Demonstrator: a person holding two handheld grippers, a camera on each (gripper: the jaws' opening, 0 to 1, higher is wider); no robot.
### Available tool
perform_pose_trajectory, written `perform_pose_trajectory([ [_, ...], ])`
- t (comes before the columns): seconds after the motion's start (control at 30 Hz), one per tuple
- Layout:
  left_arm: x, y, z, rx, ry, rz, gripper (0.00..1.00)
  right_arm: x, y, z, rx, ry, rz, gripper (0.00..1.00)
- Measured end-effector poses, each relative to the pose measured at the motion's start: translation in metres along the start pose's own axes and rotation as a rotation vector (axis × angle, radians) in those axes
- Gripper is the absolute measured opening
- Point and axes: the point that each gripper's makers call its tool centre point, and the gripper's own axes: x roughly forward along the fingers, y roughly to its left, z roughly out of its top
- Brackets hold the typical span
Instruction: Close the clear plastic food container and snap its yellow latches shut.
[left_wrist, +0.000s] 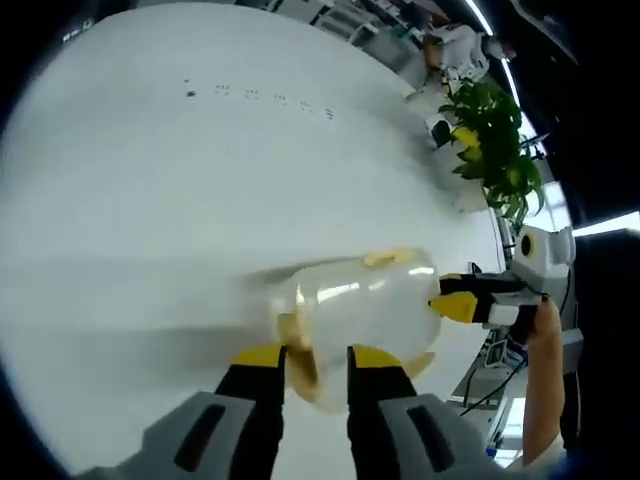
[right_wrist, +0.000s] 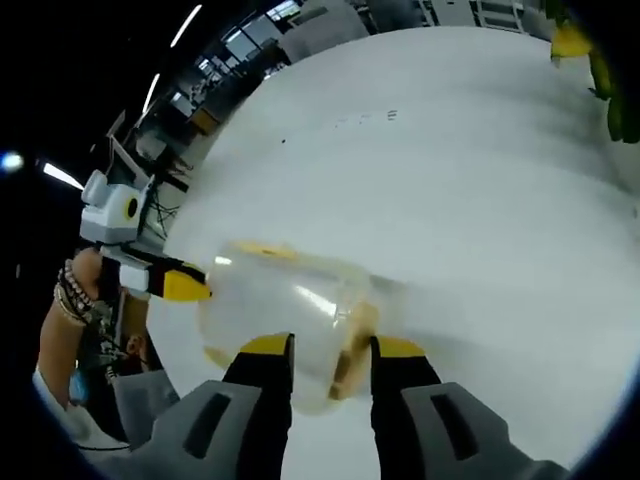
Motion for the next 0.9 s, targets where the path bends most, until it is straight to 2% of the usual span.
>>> perform_pose_trajectory([
  [0.23, 0.0010, 0.0004, 0.0033, -0.005, 0.015, -0.015, 0.17, -0.0007, -0.0021, 0.0021, 0.002, -0.015, -0.014, 0.25],
  [0.6, 0.0027, -0.0039, -0.0006, -0.001, 0.026, -0.011, 0.16, 0.0016, -0.0018, 0.0001, 0.029, -0.004, -0.019, 0.24],
  [0.9, 0.0038, 0.0024, 0.0031, -0.013, 0.038, -0.027, 0.15, 0.0031, 0.0000, -0.0018, 0.029, 0.018, -0.027, 0.24],
])
